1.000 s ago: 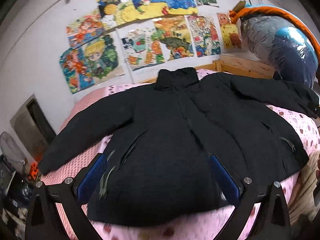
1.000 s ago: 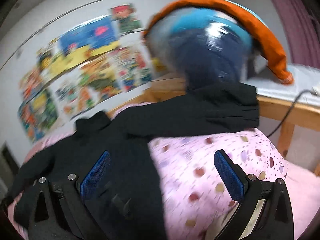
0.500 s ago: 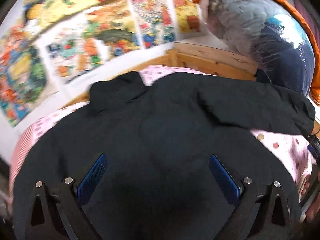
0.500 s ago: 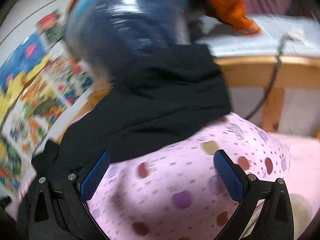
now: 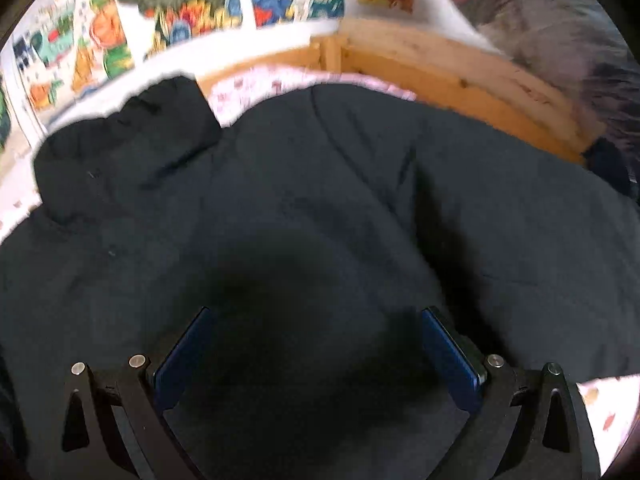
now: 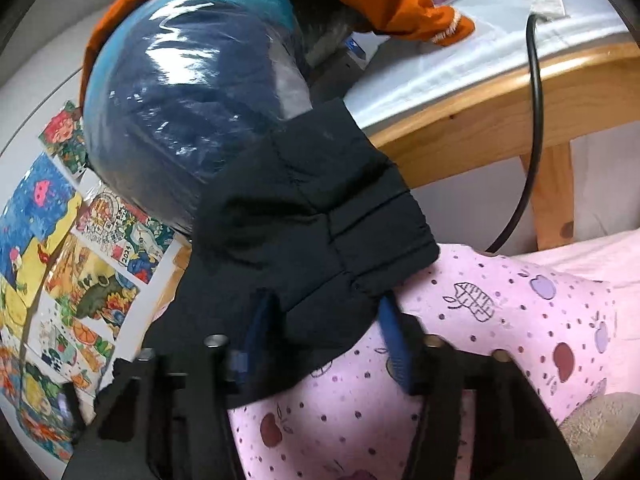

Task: Fold large clothes

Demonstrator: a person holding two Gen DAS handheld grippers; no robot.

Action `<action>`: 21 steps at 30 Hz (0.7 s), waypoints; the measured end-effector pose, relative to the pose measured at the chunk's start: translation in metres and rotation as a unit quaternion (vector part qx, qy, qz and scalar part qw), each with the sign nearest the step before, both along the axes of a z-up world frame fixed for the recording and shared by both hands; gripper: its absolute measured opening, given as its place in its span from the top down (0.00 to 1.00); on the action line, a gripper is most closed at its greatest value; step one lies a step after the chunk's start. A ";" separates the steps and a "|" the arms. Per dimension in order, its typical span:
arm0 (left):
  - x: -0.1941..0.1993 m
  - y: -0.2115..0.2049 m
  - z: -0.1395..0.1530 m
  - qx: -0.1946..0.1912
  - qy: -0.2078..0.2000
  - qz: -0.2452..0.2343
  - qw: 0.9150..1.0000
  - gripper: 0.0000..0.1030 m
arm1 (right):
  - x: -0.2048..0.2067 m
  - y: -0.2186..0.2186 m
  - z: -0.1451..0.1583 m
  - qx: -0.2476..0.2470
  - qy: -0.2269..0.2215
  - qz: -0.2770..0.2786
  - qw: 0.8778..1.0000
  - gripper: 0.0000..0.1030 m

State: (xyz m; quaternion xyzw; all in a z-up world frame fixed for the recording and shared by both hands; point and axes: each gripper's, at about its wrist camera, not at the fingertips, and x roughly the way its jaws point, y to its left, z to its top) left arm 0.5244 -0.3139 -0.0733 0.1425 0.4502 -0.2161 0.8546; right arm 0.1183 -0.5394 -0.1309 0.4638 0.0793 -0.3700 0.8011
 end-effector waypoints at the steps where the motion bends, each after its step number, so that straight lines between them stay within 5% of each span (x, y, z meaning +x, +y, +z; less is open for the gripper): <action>1: 0.006 -0.002 -0.008 -0.002 0.021 -0.002 1.000 0.00 | 0.001 0.004 0.003 -0.003 -0.003 0.006 1.000 0.78; 5: 0.012 0.009 -0.014 -0.031 0.056 0.000 0.998 0.01 | 0.010 0.027 0.035 -0.078 0.002 0.028 0.997 0.87; 10: -0.007 0.062 0.036 -0.101 0.038 0.004 0.994 0.02 | 0.050 0.075 0.106 -0.224 0.005 0.106 0.969 0.87; 14: -0.030 0.120 0.081 -0.138 0.020 0.011 0.990 0.02 | 0.104 0.130 0.152 -0.321 -0.021 0.230 0.918 0.87; 21: -0.054 0.254 0.122 -0.228 0.015 0.049 0.972 0.02 | 0.212 0.240 0.172 -0.354 0.005 0.456 0.816 0.87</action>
